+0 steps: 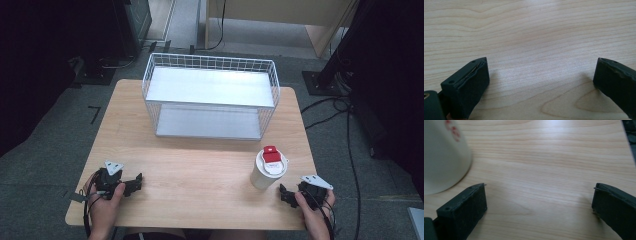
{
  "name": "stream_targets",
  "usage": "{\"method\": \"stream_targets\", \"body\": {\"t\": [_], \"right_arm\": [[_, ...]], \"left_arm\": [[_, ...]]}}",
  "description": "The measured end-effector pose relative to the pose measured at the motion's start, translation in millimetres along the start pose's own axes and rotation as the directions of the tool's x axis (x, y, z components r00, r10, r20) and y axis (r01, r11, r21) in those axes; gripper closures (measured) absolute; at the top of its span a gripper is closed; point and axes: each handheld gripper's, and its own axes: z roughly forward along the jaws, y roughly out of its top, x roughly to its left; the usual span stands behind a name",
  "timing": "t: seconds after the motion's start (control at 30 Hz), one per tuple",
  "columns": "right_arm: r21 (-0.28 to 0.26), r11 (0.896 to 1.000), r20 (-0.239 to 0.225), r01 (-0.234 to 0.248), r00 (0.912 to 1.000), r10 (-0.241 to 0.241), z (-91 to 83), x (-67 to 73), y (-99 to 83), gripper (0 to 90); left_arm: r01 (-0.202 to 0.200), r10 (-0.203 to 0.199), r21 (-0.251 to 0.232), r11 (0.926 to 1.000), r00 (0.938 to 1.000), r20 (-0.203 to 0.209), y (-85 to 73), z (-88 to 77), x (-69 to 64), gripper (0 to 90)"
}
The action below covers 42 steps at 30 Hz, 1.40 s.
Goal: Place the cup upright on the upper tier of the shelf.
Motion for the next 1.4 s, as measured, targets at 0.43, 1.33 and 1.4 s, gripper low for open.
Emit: {"method": "stream_targets", "body": {"t": [0.43,1.33,1.4], "right_arm": [[-0.097,0.988,-0.187,0.124,0.9723,-0.141,-16.4,32.4,5.5,0.0],[-0.335,0.942,-0.250,-0.021,0.9659,-0.067,-30.0,71.0,36.9,0.0],[-0.345,0.938,-0.241,-0.027,0.9685,-0.061,-29.0,73.2,37.7,0.0]], "left_arm": [[0.000,0.000,0.000,1.0000,1.0000,0.000,0.0,0.0,0.0,0.9],[0.004,-0.004,-0.003,1.0000,1.0000,-0.001,0.2,0.5,-0.5,0.9],[0.004,-0.004,-0.003,1.0000,1.0000,-0.001,0.2,0.4,-0.5,0.9]]}}
